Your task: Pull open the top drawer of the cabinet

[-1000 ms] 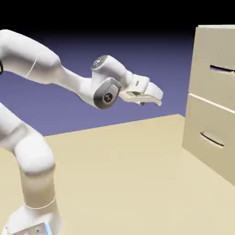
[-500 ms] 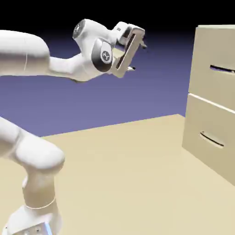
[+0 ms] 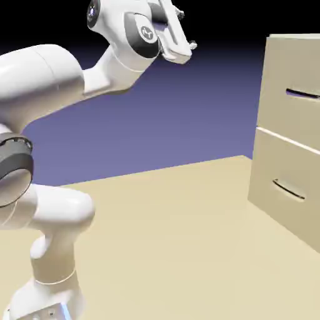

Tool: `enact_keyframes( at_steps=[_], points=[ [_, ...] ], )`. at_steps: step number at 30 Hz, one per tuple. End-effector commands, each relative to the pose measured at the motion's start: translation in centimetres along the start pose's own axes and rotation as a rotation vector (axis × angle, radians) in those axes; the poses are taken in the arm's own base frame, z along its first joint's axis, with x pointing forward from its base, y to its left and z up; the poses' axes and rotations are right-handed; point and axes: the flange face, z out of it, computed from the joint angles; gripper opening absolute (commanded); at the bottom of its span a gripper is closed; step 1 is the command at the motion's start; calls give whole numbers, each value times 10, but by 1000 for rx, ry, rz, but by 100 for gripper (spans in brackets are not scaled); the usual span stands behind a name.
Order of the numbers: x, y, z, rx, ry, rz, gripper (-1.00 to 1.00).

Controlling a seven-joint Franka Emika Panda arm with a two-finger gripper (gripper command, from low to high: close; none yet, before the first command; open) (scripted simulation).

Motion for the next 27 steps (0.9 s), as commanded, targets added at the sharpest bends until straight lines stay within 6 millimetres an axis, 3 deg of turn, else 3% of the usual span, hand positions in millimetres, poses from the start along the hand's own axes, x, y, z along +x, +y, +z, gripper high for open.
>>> enact_keyframes(
  at_steps=[1, 8, 14, 20, 27],
  points=[
    [-5, 3, 0, -15, -2, -53, 0],
    [-49, 18, 10, -99, -50, -405, 0],
    [-87, 17, 37, -128, -120, -689, 0],
    [-121, 2, 82, -108, -197, -968, 0],
    [-145, -33, 153, -28, -268, -1299, 0]
  ],
)
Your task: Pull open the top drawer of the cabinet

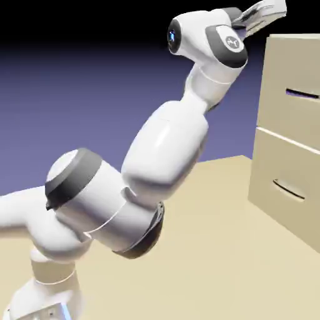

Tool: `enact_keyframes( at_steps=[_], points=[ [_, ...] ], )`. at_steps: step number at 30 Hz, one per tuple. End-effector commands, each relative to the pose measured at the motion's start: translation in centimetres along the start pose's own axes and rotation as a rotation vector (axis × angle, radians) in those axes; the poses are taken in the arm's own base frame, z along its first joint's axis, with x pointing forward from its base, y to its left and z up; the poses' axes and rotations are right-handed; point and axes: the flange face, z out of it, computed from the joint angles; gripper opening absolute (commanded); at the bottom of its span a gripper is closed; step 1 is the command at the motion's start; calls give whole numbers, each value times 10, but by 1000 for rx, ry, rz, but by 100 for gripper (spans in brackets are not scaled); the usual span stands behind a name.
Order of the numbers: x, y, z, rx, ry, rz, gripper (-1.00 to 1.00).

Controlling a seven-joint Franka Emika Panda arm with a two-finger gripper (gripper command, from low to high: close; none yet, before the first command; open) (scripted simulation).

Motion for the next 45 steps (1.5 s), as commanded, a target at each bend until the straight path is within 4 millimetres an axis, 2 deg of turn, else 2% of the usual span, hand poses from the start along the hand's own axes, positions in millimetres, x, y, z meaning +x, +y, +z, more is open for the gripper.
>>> enact_keyframes(
  at_steps=[1, 5, 9, 13, 18, 19, 27, 28, 29, 35, 45],
  points=[
    [8, -2, 10, 10, 1, -51, 0],
    [46, -5, 52, 46, 17, -258, 0],
    [92, -1, 93, 78, 46, -477, 0],
    [146, 11, 132, 99, 84, -708, 0],
    [220, 36, 172, 110, 135, -1009, 0],
    [220, 36, 172, 110, 136, -1009, 0],
    [223, 29, 221, 110, 136, -1009, 0],
    [223, 29, 221, 110, 136, -1009, -100],
    [223, 29, 221, 110, 136, -1009, -100],
    [220, 34, 184, 110, 136, -1009, -100],
    [215, 47, 106, 110, 136, -1009, -100]
  ],
)
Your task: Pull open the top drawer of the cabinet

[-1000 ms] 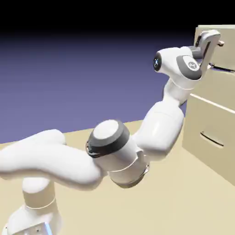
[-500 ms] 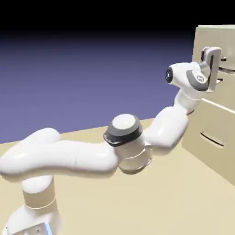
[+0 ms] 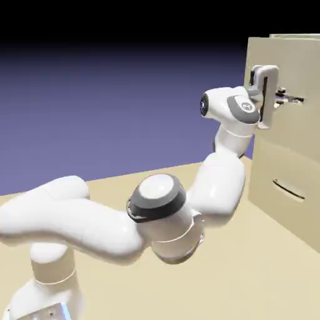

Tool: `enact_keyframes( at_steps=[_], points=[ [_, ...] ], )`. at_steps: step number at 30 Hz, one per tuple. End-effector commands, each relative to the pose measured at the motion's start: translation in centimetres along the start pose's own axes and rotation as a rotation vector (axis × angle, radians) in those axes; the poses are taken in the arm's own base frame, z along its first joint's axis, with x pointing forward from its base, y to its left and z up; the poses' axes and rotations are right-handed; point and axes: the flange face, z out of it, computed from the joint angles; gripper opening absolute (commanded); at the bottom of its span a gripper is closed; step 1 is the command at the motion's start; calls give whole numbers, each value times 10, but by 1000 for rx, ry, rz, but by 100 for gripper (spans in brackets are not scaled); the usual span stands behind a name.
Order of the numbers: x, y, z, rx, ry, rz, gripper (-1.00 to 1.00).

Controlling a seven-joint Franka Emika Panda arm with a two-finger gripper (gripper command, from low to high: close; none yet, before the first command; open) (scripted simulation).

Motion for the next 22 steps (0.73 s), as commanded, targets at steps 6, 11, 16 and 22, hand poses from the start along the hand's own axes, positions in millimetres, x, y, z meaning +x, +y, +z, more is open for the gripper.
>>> enact_keyframes(
  at_steps=[6, 11, 16, 22],
  points=[
    [0, 0, -58, -2, 0, -1, -100],
    [0, 0, -111, -2, 0, -1, -100],
    [0, 0, -155, -2, 0, -1, 100],
    [0, 0, -205, -2, 0, -1, 100]
  ],
)
